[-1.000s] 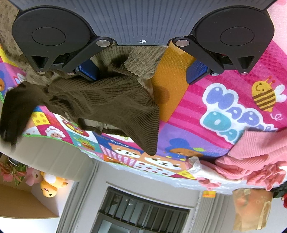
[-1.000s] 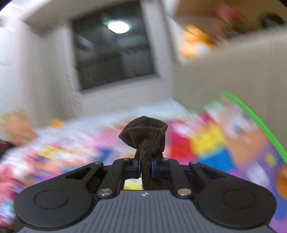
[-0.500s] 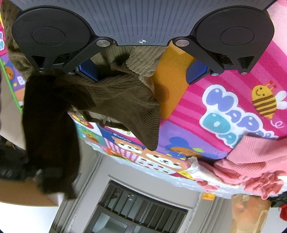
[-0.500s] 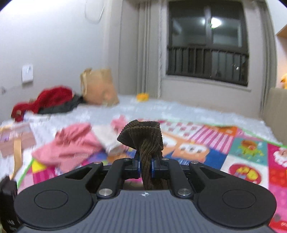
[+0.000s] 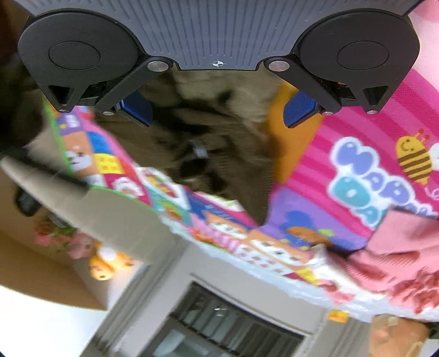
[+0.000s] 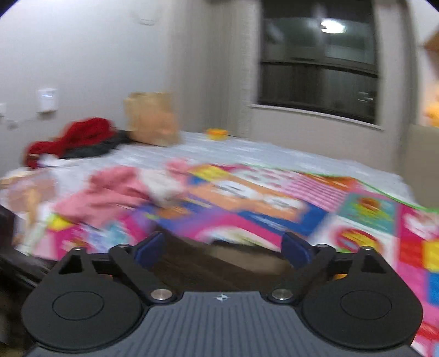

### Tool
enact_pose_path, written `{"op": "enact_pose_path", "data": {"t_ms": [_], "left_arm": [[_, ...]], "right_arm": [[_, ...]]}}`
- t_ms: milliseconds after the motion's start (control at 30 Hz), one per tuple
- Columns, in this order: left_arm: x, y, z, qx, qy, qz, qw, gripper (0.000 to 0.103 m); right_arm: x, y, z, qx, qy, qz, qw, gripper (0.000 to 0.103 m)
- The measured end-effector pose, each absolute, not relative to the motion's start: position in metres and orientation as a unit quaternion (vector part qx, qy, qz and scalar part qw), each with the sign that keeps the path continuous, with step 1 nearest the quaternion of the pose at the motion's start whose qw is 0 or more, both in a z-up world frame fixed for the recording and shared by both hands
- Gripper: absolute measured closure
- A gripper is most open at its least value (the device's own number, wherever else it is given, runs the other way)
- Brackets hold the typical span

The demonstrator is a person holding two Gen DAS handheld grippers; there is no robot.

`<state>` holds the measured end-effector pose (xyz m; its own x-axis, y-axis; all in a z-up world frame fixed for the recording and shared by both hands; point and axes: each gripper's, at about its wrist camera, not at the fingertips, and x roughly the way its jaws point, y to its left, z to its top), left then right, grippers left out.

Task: Fold clothes

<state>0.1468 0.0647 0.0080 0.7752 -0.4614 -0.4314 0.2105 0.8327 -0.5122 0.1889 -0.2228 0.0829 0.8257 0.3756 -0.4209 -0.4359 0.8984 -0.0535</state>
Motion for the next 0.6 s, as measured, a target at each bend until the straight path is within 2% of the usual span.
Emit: {"op": "enact_pose_path", "data": {"t_ms": [133,233,467,533,567,600], "left_arm": [[0.141,0.051,0.039,-0.21,0.255,-0.227,0.916,0.0],[0.161,0.04,0.054,-0.232,0.269,-0.258,0.899,0.0],[0.229,0.031,0.025,-0.286,0.373,-0.159,0.868,0.004],[0.238,0.03,0.015,-0.291,0.391,-0.155,0.859,0.016],[0.242,0.026,0.011,-0.287,0.398,-0.152,0.858,0.028],[0.245,0.02,0.01,-0.272,0.399,-0.148,0.863,0.051]], "right_arm": [[0.196,-0.27,0.036,-0.14,0.232,0.047,0.961,0.003],[0.191,-0.297,0.012,-0.179,0.218,-0.022,0.959,0.0],[0.187,-0.35,-0.003,-0.062,0.209,-0.072,0.973,0.0],[0.185,-0.353,-0.004,-0.051,0.208,-0.086,0.973,0.0],[0.183,-0.354,-0.004,-0.049,0.201,-0.089,0.974,0.0],[0.181,-0.354,-0.004,-0.05,0.195,-0.09,0.975,0.0]]}}
